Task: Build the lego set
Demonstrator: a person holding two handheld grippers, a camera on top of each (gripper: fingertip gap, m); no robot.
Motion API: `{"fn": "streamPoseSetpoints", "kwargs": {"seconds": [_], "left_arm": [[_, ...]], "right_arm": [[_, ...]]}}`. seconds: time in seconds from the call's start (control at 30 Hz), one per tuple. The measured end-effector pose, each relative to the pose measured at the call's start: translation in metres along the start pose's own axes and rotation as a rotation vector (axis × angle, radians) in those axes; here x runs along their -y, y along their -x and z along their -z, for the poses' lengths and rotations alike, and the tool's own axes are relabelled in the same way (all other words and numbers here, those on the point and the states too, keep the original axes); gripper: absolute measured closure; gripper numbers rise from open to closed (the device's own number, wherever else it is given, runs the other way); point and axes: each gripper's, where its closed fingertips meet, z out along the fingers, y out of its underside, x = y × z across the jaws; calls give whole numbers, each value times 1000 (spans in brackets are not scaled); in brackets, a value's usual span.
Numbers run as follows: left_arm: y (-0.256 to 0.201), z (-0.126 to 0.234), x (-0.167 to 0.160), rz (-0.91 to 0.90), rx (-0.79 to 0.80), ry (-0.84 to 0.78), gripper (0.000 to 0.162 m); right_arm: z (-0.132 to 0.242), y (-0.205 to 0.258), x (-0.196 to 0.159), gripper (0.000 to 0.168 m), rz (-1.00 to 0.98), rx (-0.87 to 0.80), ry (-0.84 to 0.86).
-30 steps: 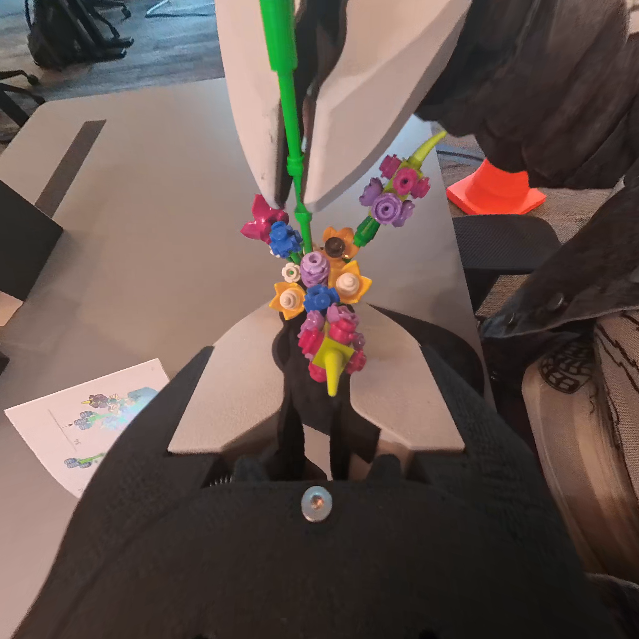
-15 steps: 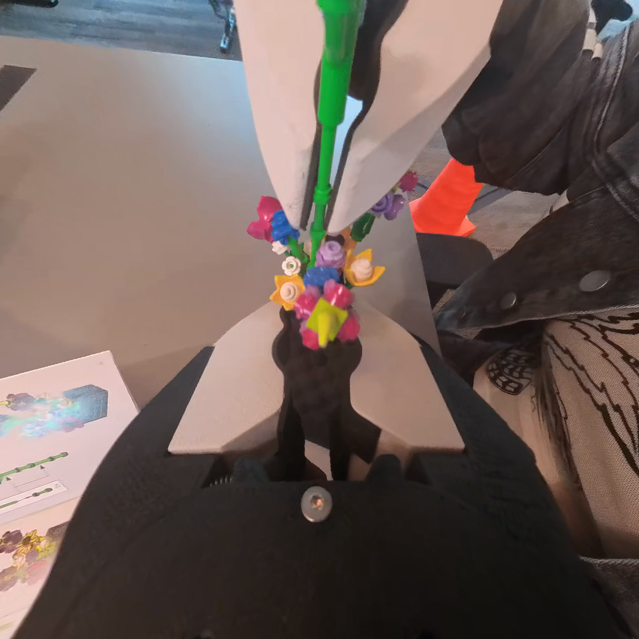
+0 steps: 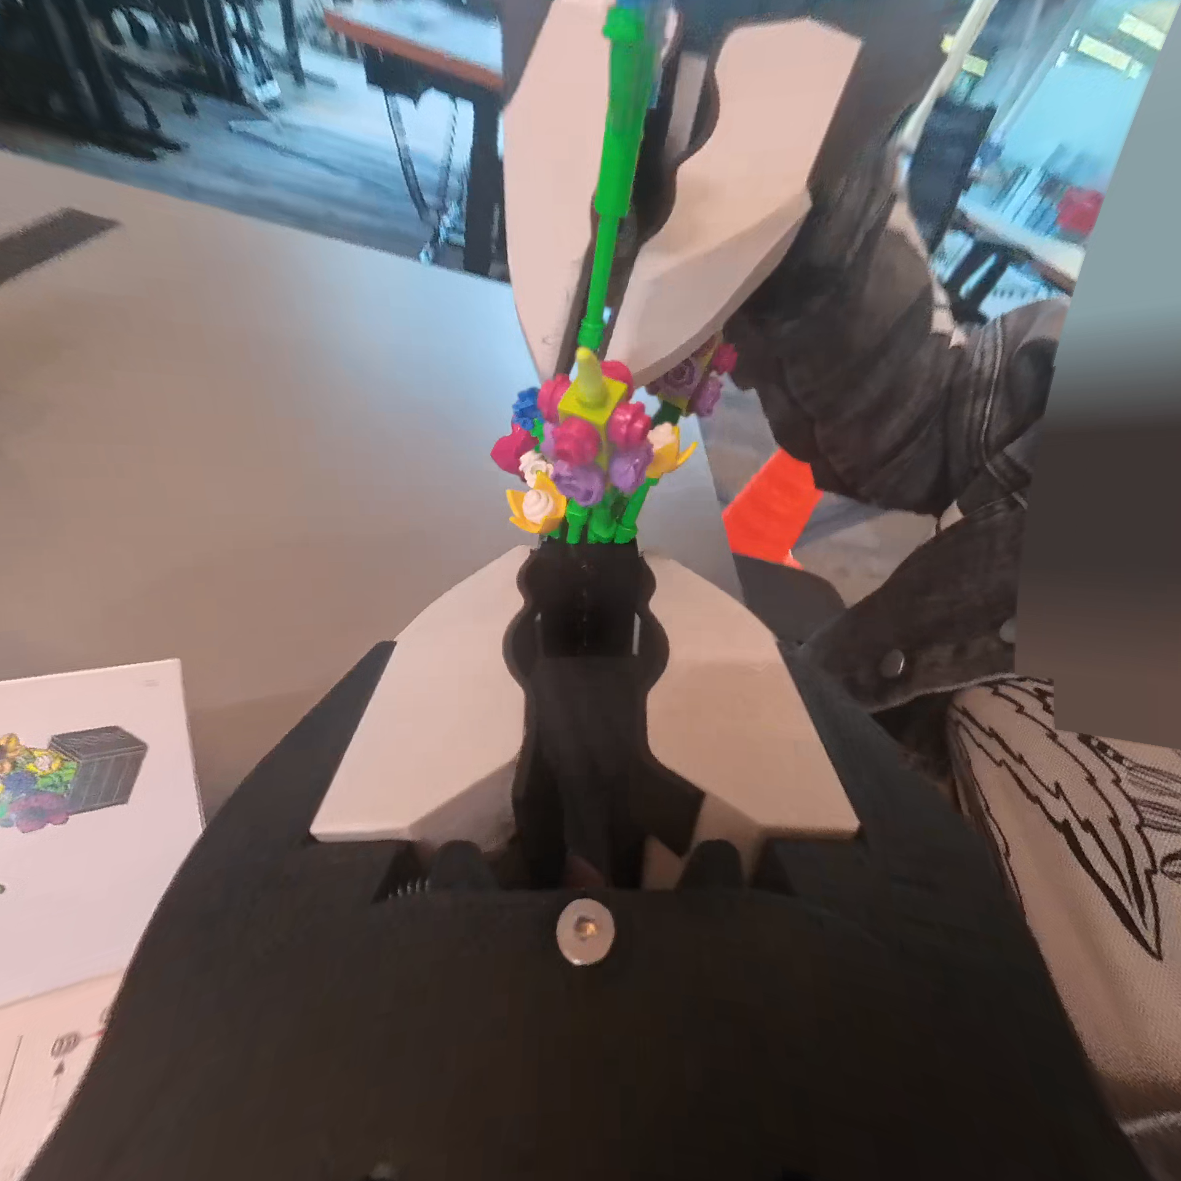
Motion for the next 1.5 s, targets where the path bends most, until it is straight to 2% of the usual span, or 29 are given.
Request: {"fn": "streamPoseSetpoints", "kwargs": {"seconds": [0.17,0.3,0.43,0.6,0.83,1.07,1.17,1.3,1.37,1.5], "left_arm": [[2,6,11,-22,16,-166,135],[4,11,14,-71,55,-218,135],[3,15,16,-143,86,-217,135],[3,19,17,-71,59,-235,134],[-1,20,16,-71,45,-233,134],[-2,27,22,-45,10,-265,134],[-3,33,27,-28,-22,-284,134],[1,43,36,-35,-24,-304,134],[1,45,39,-42,-33,-311,134],[-5,43,40,-32,-71,-321,134]], "right_arm": [[-1,-1,9,163,-17,18,-4],[-4,4,14,163,-18,52,18],[-5,7,18,163,-4,53,50],[-7,7,14,159,6,36,85],[-4,8,24,152,-11,58,24],[13,5,42,132,-27,77,-105],[30,4,48,119,-11,87,-224],[41,-8,28,99,-17,6,-398],[26,-3,15,100,-63,35,-443],[-2,6,11,113,-91,88,-525]]}}
